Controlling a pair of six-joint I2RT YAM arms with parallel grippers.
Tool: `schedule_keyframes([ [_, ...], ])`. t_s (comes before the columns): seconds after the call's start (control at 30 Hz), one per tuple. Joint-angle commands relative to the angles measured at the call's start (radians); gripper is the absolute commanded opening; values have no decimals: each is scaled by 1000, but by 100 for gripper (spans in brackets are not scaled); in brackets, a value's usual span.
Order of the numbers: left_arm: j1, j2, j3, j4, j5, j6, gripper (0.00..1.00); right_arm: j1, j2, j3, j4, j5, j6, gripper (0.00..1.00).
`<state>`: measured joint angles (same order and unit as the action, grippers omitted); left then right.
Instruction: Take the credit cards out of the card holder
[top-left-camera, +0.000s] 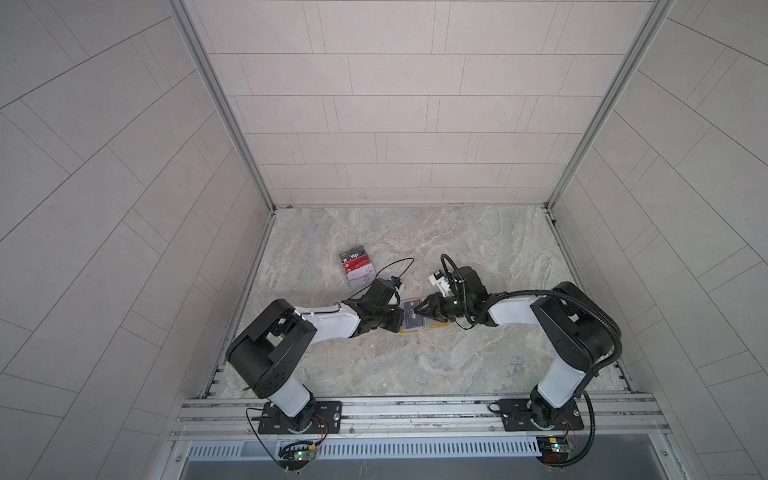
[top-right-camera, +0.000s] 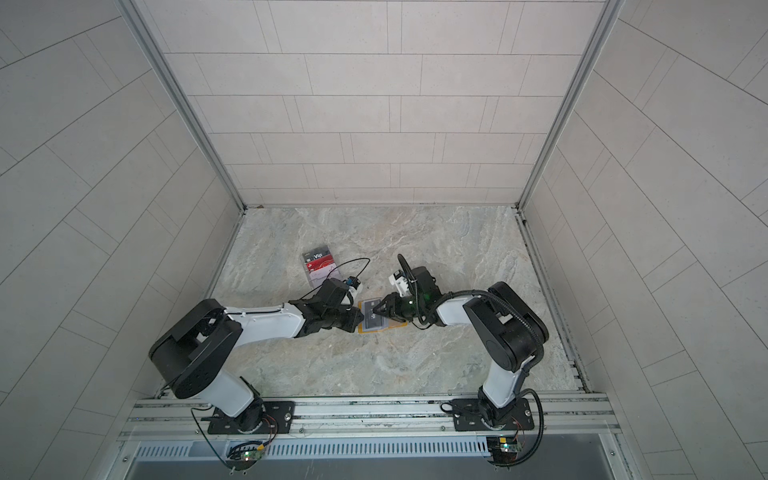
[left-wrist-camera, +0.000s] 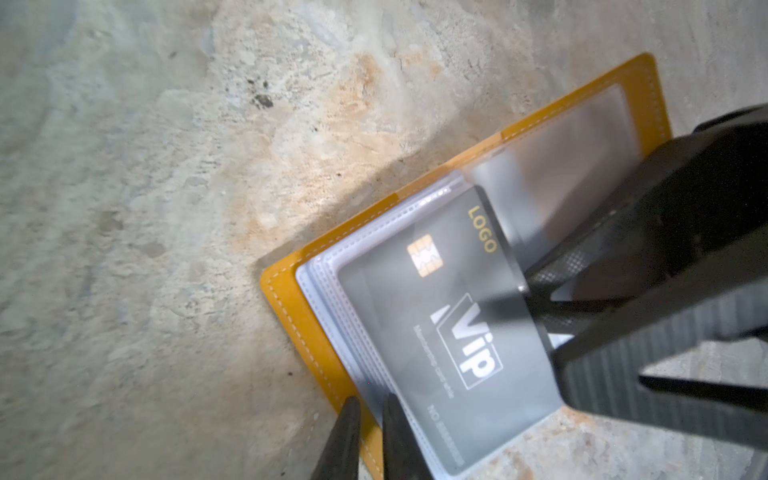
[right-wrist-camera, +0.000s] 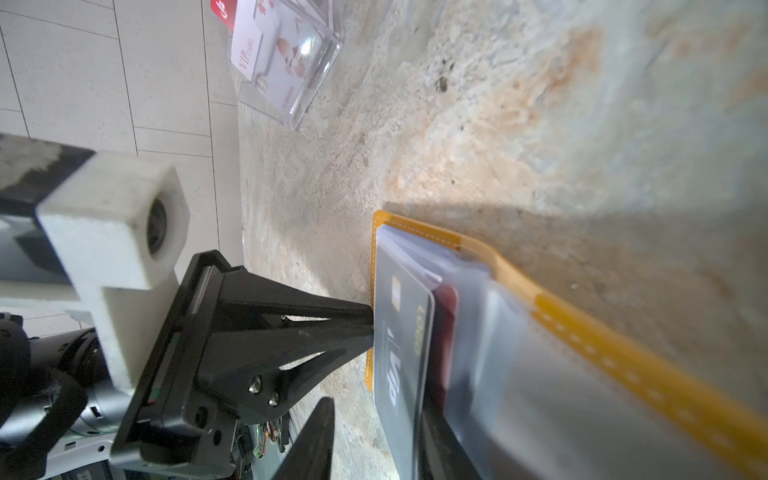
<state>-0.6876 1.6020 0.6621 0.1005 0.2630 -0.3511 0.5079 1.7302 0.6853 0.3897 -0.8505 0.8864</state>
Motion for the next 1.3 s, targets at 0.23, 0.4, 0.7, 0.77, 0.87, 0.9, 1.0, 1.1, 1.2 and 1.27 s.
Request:
schedule_keyframes([
  [0.23,-4,32,-3,-62,-29,-3,17,6,-69,79,-312,-24,-228,39],
  [0.4,-4,36,-1,-62,-25,-2,16,1,-74,92,-305,-31,-217,39],
  [0.7,-4,42,-5,-58,-23,0,17,1,-55,82,-194,-55,-138,38],
  [0.77,-4,43,-6,-56,-22,-1,17,2,-50,84,-181,-59,-129,37],
  [0.87,-4,44,-1,-55,-21,-2,17,9,-41,91,-179,-59,-128,36],
  [0.9,-4,45,0,-55,-21,-1,16,9,-37,93,-178,-59,-129,36],
  [1.0,-4,50,2,-53,-21,-3,16,18,-19,102,-179,-61,-130,35],
  [1.1,-4,52,4,-52,-21,-5,17,28,2,107,-173,-61,-128,34],
  [1.2,-4,52,5,-51,-20,-5,17,38,18,115,-163,-62,-121,34],
  [1.27,-4,53,5,-51,-18,-5,17,44,30,122,-160,-61,-121,34],
])
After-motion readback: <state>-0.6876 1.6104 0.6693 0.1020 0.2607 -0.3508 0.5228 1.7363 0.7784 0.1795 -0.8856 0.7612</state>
